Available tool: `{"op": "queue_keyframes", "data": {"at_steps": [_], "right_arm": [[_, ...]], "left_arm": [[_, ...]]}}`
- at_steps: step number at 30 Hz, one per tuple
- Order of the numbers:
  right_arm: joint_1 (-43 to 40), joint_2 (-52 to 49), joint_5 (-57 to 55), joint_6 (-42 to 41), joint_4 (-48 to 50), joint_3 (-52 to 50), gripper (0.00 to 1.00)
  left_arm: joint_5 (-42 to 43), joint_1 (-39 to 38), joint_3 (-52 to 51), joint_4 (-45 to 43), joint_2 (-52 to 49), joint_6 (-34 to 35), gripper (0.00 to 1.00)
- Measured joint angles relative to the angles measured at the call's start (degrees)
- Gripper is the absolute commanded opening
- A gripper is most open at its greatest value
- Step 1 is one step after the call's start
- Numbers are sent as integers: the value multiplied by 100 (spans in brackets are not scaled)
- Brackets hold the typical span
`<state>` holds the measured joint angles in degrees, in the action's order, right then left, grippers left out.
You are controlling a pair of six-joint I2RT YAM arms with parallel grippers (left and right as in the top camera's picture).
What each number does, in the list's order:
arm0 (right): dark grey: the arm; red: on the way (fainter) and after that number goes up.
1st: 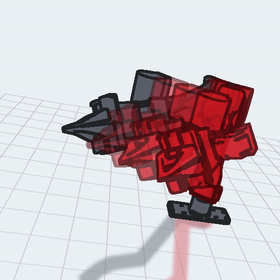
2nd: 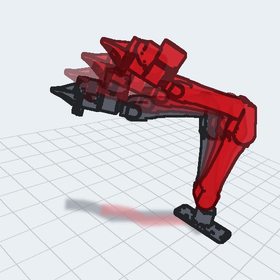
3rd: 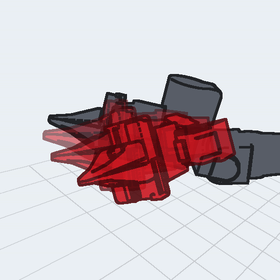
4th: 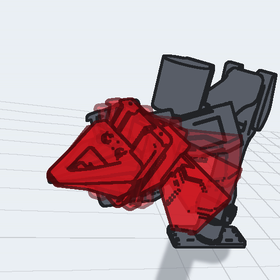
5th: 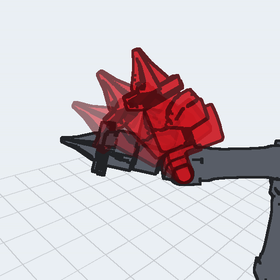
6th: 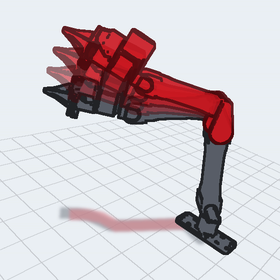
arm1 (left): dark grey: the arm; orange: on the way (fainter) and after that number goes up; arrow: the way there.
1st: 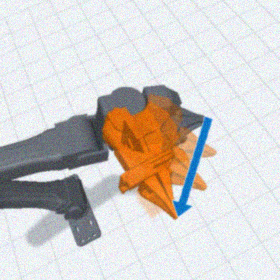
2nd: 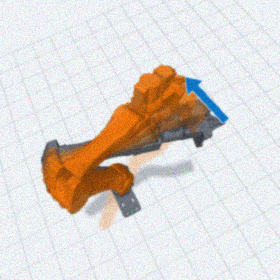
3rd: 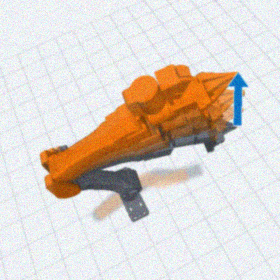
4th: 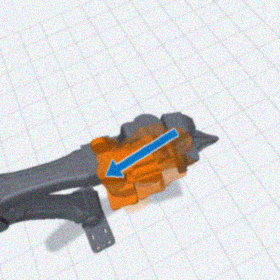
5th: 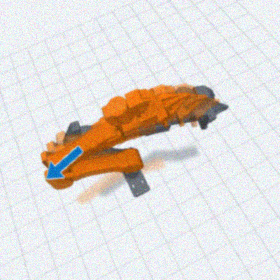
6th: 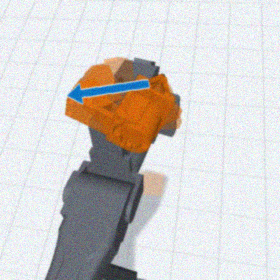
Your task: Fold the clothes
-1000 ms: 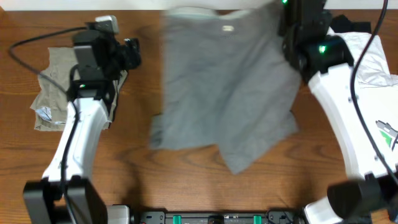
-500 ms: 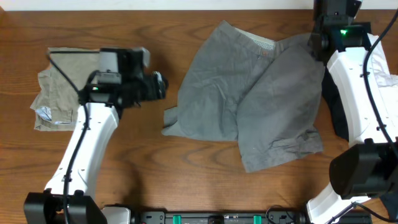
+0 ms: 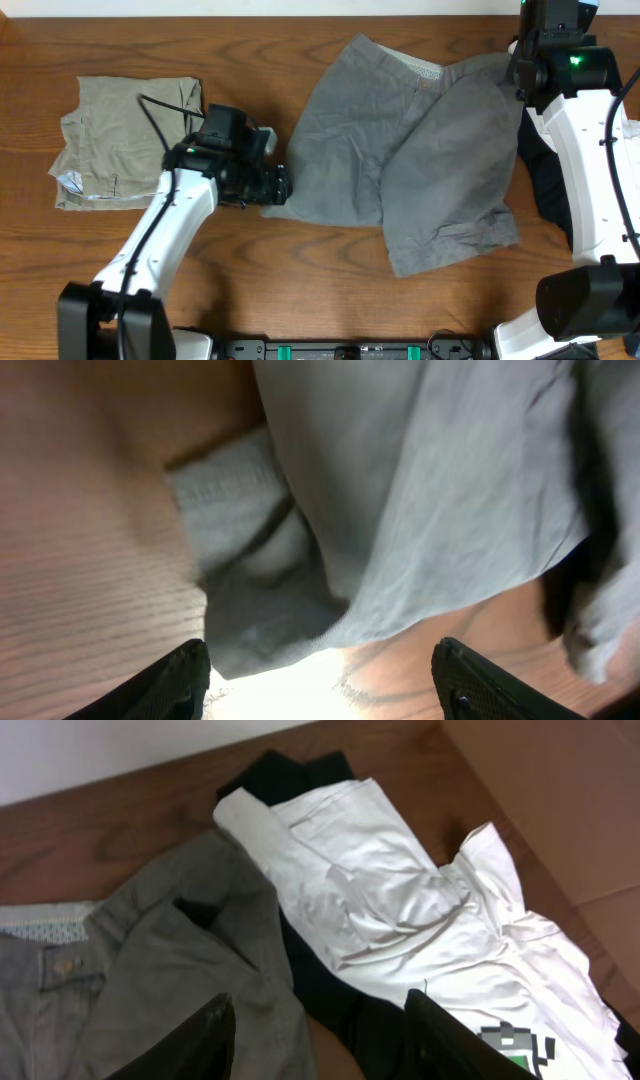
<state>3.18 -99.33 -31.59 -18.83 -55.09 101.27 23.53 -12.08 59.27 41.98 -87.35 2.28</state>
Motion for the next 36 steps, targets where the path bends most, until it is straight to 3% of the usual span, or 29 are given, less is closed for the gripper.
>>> {"op": "queue_keyframes", "data": {"at_steps": [4,5,6,7,8,16,21,23,24,26,29,30,36], "right_arm": [[0,0,118,0,-13,2,52],[0,0,162,0,-15,2,52],[0,0,188,0,-15,2,51],[0,0,221,2,-17,2,50],[0,0,243,4,-24,2,50],[0,0,345,4,-260,2,48],[0,0,457,7,-496,2,46],[0,0,520,15,-612,2,45],[0,0,551,17,-667,2,45],[0,0,623,17,-734,2,45],[0,0,664,17,-776,2,45],[0,0,675,17,-778,2,45],[0,0,734,17,-789,2,46]], "left_arm": [[0,-195,-46,-87,-278,-107,70],[0,-245,-48,-129,-358,-125,60],[-4,-293,-48,-170,-452,-146,40],[-11,-328,-48,-192,-535,-190,10],[-15,-361,-48,-197,-632,-251,6],[-807,-284,61,-278,-1051,-382,6],[-1425,260,988,-1403,-1051,-363,6],[-1521,444,1366,-1932,-1051,-315,14],[-1550,507,1510,-2105,-1049,-291,27],[-1637,616,1768,-2214,-1036,-223,63],[-1690,651,1943,-1805,-1003,-157,93],[-1676,647,1969,-1471,-999,-136,98],[-1128,627,1943,739,-999,39,98]]}}
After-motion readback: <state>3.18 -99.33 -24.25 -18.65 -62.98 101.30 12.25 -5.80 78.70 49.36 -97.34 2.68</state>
